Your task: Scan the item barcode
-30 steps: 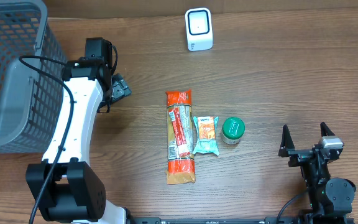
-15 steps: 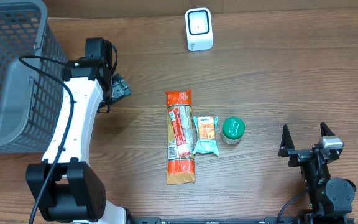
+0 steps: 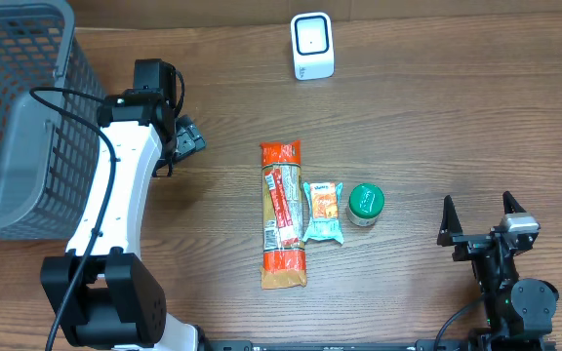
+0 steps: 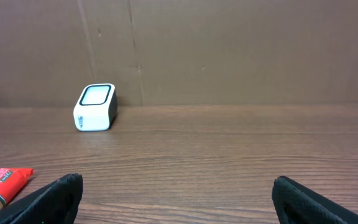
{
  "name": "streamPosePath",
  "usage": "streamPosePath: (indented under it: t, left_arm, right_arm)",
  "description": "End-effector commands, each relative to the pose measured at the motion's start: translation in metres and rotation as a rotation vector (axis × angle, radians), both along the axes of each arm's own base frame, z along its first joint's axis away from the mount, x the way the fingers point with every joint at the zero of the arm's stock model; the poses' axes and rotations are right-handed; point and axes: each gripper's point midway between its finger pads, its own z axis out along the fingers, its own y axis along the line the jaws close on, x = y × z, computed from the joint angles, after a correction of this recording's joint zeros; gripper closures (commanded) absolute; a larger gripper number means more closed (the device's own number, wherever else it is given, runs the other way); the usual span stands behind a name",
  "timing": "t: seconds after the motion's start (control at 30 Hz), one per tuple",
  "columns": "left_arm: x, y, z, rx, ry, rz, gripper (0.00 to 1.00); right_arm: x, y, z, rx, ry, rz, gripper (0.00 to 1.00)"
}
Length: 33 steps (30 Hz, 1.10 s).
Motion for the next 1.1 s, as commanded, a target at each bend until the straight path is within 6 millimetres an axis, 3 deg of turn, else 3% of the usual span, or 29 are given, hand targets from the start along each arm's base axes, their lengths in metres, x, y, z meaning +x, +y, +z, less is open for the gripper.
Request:
streamPosePath:
  t: [0.0, 0.9, 1.07]
  left_arm:
    - [0.0021, 0.0018, 0.0115, 0.016, -0.028, -0.009, 0.01]
    - [0.0023, 0.0014, 0.0116, 0.016, -0.029, -0.01, 0.0]
    - [0.0023, 0.0013, 0.0116, 0.016, -0.029, -0.01, 0.0]
  right_arm:
    - [0.0001, 0.0, -0.0027, -0.001, 0.0, 0.002, 0.0]
    - [0.0, 0.0016, -0.0026, 0.001, -0.001, 0.011, 0.0]
    - [-0.0002, 0.0037, -0.0019, 0.158, 0.011, 0.02, 0.0]
